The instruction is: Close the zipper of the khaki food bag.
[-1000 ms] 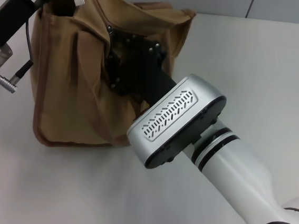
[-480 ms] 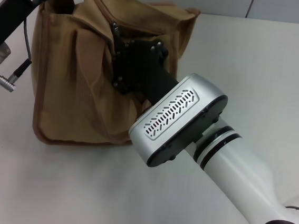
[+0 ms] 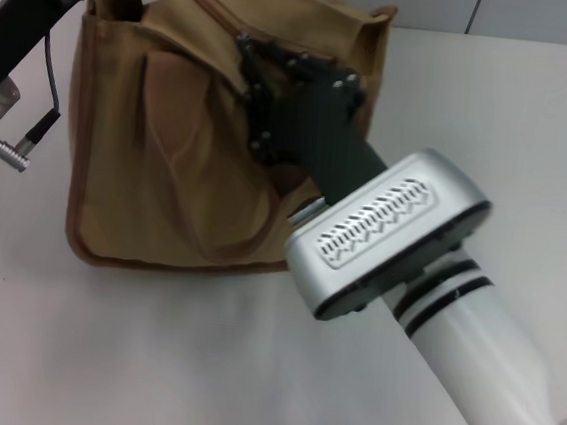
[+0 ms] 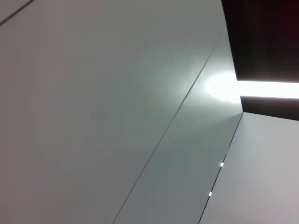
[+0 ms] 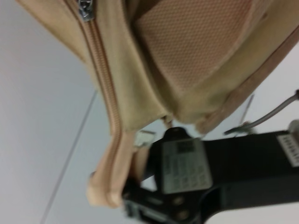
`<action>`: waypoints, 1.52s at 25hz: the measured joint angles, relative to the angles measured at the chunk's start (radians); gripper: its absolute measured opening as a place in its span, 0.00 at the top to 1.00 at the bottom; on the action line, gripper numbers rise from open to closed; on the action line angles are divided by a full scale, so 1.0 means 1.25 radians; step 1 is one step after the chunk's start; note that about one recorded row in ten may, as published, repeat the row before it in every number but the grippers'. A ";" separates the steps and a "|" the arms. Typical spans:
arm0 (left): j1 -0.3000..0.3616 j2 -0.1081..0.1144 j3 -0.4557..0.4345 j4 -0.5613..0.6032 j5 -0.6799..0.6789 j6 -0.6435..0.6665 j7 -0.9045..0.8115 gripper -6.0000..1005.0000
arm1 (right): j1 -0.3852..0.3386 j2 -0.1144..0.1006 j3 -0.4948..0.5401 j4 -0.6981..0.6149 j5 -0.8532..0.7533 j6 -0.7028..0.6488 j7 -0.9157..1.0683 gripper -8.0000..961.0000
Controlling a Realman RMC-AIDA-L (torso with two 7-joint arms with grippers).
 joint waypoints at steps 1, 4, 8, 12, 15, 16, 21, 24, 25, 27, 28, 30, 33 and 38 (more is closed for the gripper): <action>-0.002 0.000 0.000 0.000 -0.001 0.002 -0.001 0.93 | -0.012 -0.002 0.000 0.010 -0.003 -0.008 -0.001 0.80; -0.011 0.000 0.000 0.000 -0.006 0.005 -0.007 0.93 | -0.047 -0.004 0.003 0.036 -0.029 -0.013 -0.005 0.74; -0.024 0.000 0.000 -0.003 -0.014 0.012 -0.009 0.93 | -0.106 -0.005 0.009 0.085 -0.083 -0.021 -0.005 0.73; -0.035 0.000 0.000 -0.001 -0.027 0.013 -0.012 0.93 | -0.158 -0.007 0.014 0.123 -0.132 -0.012 -0.023 0.72; -0.040 0.000 0.000 -0.001 -0.028 0.013 -0.012 0.93 | -0.162 -0.006 0.019 0.123 -0.130 -0.004 -0.043 0.71; -0.043 0.000 0.001 -0.002 -0.028 0.013 -0.012 0.93 | -0.163 -0.005 0.022 0.124 -0.128 -0.001 -0.046 0.69; -0.050 0.000 0.005 -0.002 -0.028 0.009 -0.012 0.92 | -0.167 -0.005 0.039 0.127 -0.106 0.010 -0.038 0.60; -0.053 -0.001 0.006 -0.004 -0.028 0.007 -0.013 0.92 | -0.158 -0.005 0.061 0.135 -0.067 0.068 -0.035 0.58; -0.054 -0.001 0.006 -0.005 -0.028 0.006 -0.013 0.92 | -0.153 -0.005 0.073 0.136 -0.060 0.098 -0.032 0.58; -0.055 -0.001 0.006 -0.006 -0.028 0.004 -0.011 0.92 | -0.135 -0.005 0.110 0.136 -0.055 0.171 -0.002 0.58; -0.055 -0.001 0.006 -0.006 -0.028 0.004 -0.011 0.92 | -0.135 -0.005 0.110 0.136 -0.055 0.171 -0.002 0.58; -0.055 -0.001 0.006 -0.007 -0.028 0.004 -0.008 0.92 | -0.127 -0.005 0.131 0.137 -0.057 0.204 0.022 0.58; -0.055 -0.001 0.006 -0.007 -0.028 0.003 -0.007 0.92 | -0.111 -0.006 0.150 0.137 -0.061 0.233 0.035 0.58; -0.054 -0.002 0.006 -0.006 -0.030 0.002 -0.005 0.92 | -0.093 -0.008 0.152 0.154 -0.061 0.273 0.035 0.58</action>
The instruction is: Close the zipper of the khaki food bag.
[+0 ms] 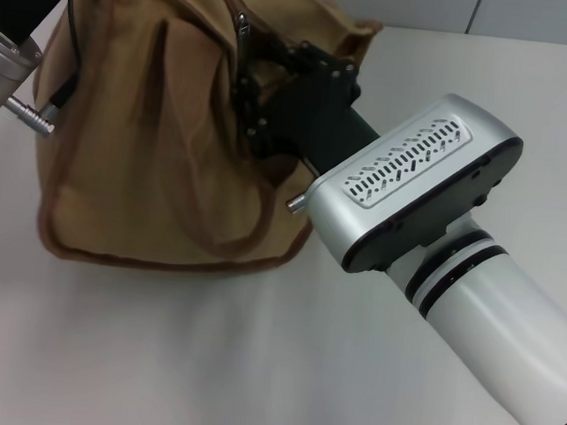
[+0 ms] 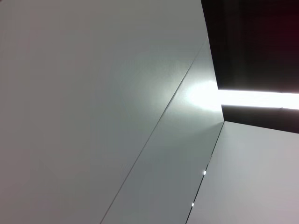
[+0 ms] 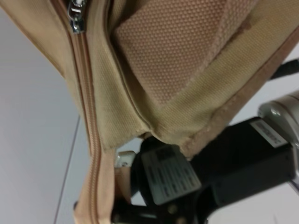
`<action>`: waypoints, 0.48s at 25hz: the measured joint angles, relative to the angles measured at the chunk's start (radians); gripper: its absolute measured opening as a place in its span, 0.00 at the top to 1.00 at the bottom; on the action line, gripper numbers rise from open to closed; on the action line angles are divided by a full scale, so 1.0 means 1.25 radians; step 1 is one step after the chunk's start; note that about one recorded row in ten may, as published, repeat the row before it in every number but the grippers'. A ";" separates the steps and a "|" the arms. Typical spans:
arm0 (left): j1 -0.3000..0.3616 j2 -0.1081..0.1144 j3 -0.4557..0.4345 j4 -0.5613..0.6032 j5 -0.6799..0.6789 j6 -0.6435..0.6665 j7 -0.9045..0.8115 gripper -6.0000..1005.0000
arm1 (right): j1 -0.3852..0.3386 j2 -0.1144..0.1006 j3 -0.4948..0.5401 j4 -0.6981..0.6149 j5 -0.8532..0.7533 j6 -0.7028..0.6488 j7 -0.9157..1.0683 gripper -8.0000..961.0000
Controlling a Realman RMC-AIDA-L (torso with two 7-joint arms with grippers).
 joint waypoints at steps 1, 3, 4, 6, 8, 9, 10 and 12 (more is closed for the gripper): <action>0.001 0.000 0.000 0.000 0.000 0.000 0.000 0.92 | 0.000 0.000 0.000 0.005 0.000 0.006 -0.002 0.58; 0.002 0.001 0.000 0.001 -0.001 0.000 0.000 0.92 | 0.000 0.000 0.006 0.016 0.000 0.022 -0.004 0.58; 0.003 0.001 0.000 0.002 -0.001 -0.002 0.000 0.92 | -0.004 0.000 0.025 0.030 0.000 0.052 -0.005 0.58; 0.003 0.001 0.000 0.002 -0.001 -0.002 0.000 0.92 | -0.010 0.000 0.054 0.044 0.000 0.094 -0.003 0.58; 0.004 0.001 0.000 0.003 -0.001 -0.003 0.001 0.92 | -0.014 0.000 0.071 0.051 0.001 0.116 -0.002 0.58; 0.004 0.001 0.000 0.003 -0.001 -0.003 0.001 0.92 | -0.019 0.000 0.104 0.060 0.003 0.159 -0.001 0.58; 0.004 0.001 -0.001 0.003 -0.001 -0.003 0.001 0.92 | -0.019 0.000 0.104 0.060 0.003 0.159 -0.001 0.58; 0.004 0.001 -0.001 0.003 0.000 -0.004 0.001 0.91 | -0.021 0.000 0.127 0.066 0.003 0.196 -0.001 0.58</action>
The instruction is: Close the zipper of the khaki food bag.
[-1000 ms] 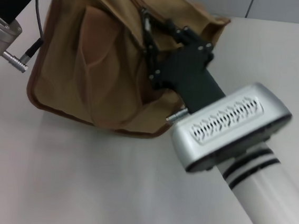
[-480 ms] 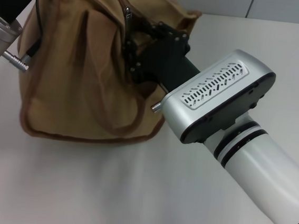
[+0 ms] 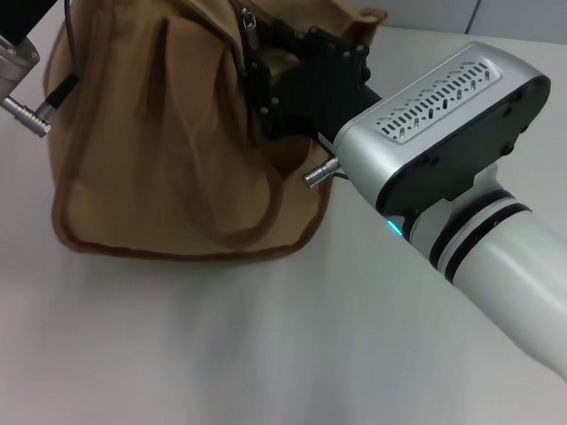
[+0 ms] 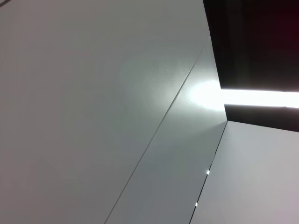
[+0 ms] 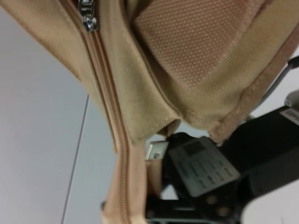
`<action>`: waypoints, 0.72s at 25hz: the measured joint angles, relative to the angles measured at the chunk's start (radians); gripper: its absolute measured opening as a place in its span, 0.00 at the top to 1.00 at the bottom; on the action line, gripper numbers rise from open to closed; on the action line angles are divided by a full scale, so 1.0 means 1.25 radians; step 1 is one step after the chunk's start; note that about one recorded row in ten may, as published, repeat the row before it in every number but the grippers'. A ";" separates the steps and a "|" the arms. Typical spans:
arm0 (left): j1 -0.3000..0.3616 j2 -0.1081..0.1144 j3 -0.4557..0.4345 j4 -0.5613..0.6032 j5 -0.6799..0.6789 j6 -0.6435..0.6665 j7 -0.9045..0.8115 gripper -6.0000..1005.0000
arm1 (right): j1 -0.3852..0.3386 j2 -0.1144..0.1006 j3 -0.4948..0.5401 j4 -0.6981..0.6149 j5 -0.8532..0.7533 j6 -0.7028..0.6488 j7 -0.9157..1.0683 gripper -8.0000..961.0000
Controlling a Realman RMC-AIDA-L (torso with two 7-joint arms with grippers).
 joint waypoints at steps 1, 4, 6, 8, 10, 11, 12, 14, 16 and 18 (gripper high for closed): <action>0.000 0.000 0.000 0.000 0.000 -0.001 0.000 0.91 | 0.000 0.000 0.007 0.001 0.000 0.009 0.000 0.58; 0.000 0.000 -0.001 0.000 0.000 -0.003 0.001 0.91 | 0.002 0.000 0.014 0.005 0.000 0.024 0.000 0.58; 0.000 0.000 -0.001 0.001 0.000 -0.004 0.001 0.91 | 0.002 0.000 0.015 0.012 -0.003 0.031 -0.004 0.58; 0.000 0.000 -0.001 0.001 0.000 -0.004 0.001 0.91 | -0.001 -0.002 0.020 0.029 -0.003 0.050 -0.005 0.58; 0.000 0.000 -0.002 0.001 0.000 -0.004 0.001 0.91 | -0.009 -0.006 0.029 0.054 -0.004 0.071 -0.007 0.59; 0.001 0.000 -0.002 0.001 0.000 -0.004 0.001 0.91 | -0.014 -0.009 0.033 0.062 -0.004 0.076 -0.007 0.59; 0.002 0.000 -0.003 0.001 0.001 -0.004 0.002 0.91 | -0.025 -0.012 0.052 0.079 -0.004 0.092 -0.008 0.59; 0.002 0.000 -0.004 0.001 0.001 -0.004 0.002 0.91 | -0.027 -0.012 0.063 0.082 -0.004 0.108 -0.009 0.59; 0.002 0.000 -0.004 0.001 0.001 -0.004 0.002 0.91 | -0.026 -0.007 0.088 0.082 -0.004 0.147 -0.009 0.59; 0.001 0.000 -0.004 0.001 0.002 -0.004 0.002 0.91 | -0.020 -0.002 0.108 0.074 -0.004 0.179 -0.010 0.59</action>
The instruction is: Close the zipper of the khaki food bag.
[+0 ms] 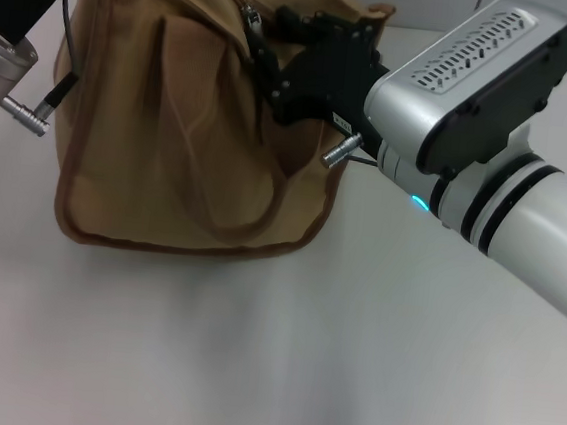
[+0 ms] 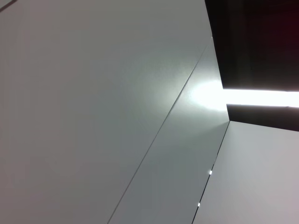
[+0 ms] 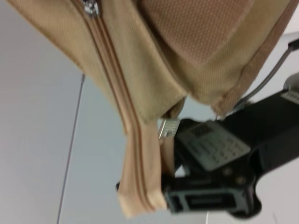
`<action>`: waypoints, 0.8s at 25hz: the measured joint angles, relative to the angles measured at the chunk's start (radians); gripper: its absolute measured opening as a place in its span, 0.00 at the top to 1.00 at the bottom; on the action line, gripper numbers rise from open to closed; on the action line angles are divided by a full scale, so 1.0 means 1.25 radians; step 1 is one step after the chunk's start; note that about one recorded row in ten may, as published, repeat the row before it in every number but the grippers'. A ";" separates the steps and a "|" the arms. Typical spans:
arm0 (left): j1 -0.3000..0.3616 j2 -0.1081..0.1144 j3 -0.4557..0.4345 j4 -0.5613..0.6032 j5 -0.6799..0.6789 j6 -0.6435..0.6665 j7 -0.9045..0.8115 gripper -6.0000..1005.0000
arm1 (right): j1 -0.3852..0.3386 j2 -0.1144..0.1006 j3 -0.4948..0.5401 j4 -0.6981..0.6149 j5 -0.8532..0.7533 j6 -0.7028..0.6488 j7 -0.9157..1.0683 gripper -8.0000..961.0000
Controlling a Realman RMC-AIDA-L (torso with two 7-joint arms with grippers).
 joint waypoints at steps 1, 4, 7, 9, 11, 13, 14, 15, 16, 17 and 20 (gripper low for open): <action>-0.001 0.000 0.000 0.000 0.000 0.000 0.000 0.91 | 0.003 0.001 0.004 -0.005 0.001 0.009 0.000 0.59; -0.001 0.000 0.000 -0.001 0.000 -0.001 0.000 0.91 | 0.009 0.001 0.006 -0.015 0.003 0.017 0.000 0.59; -0.001 0.000 -0.001 -0.001 0.000 -0.002 0.000 0.91 | 0.010 0.001 0.004 -0.020 0.002 0.018 0.000 0.59; -0.001 0.000 -0.001 -0.001 0.000 -0.002 0.000 0.91 | 0.010 0.001 0.002 -0.021 0.001 0.019 0.000 0.59; -0.001 0.000 -0.001 -0.001 0.000 -0.002 0.000 0.91 | 0.013 0.001 0.002 -0.022 0.000 0.020 0.000 0.59; -0.002 0.000 -0.001 -0.001 0.000 -0.002 0.000 0.90 | 0.018 0.001 0.000 -0.022 0.000 0.022 -0.001 0.60; -0.003 0.000 -0.001 0.000 0.000 -0.002 0.001 0.90 | 0.025 0.001 -0.002 -0.023 0.000 0.024 -0.001 0.60; -0.003 0.000 -0.001 0.000 0.000 -0.002 0.001 0.90 | 0.025 0.001 -0.002 -0.023 0.000 0.024 -0.001 0.60; -0.003 0.000 -0.001 0.000 0.000 -0.002 0.001 0.90 | 0.030 0.001 -0.004 -0.023 0.000 0.026 -0.001 0.60; -0.003 0.000 -0.001 -0.001 0.000 -0.002 0.001 0.90 | 0.034 0.002 -0.004 -0.025 0.000 0.028 -0.001 0.60; -0.003 0.000 -0.001 -0.002 0.000 -0.002 0.001 0.90 | 0.048 0.006 -0.004 -0.039 0.003 0.029 0.000 0.60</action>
